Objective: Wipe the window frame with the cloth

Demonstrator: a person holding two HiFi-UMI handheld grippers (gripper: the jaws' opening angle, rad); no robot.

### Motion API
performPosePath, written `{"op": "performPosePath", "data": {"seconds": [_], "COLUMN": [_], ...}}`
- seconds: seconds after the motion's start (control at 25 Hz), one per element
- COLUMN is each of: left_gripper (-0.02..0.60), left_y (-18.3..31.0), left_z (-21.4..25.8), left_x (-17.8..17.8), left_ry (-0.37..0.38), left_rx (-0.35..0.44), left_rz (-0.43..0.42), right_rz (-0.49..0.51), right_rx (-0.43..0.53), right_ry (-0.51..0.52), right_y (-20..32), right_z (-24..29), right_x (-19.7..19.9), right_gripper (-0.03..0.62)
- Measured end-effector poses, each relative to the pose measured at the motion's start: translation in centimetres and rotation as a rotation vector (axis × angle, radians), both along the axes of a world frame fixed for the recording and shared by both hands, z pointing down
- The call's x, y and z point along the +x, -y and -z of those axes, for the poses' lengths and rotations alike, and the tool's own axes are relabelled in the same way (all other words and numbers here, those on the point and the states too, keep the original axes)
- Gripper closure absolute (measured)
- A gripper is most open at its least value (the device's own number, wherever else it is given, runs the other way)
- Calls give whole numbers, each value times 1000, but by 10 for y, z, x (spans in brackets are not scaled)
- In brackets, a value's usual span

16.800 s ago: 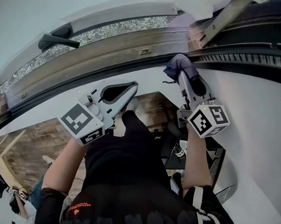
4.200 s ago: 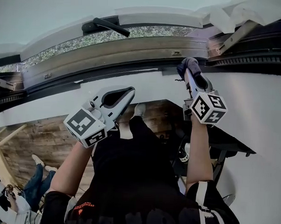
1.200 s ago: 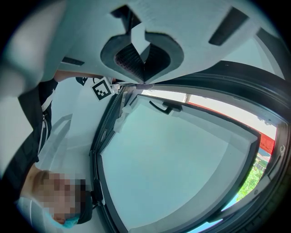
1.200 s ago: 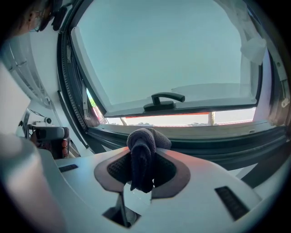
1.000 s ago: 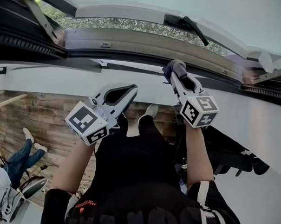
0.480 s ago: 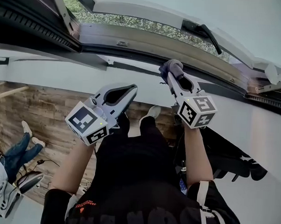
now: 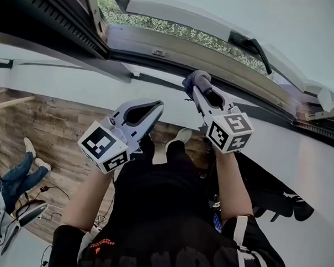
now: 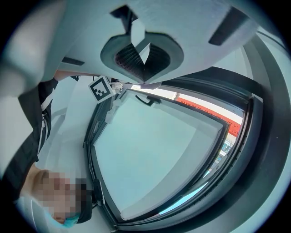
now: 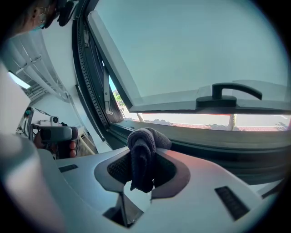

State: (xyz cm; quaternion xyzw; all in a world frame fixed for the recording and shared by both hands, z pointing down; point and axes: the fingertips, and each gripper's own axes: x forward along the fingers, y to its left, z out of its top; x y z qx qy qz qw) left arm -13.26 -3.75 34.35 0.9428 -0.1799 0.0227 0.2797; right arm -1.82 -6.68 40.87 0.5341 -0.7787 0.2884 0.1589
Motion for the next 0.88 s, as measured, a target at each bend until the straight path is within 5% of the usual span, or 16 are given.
{"op": "performPosePath", "data": {"seconds": [0.88], "left_gripper": [563], "left_y": [20], "left_z": [-8], "left_x": [-60], "left_ry": [-7], "left_rx": [-18], "left_rz": [115], "right_rz": [160], "right_rx": [-8], "right_ry": [32], "right_y": [36], "right_z": [-2], "right_x": [-92], "right_gripper": [497]}}
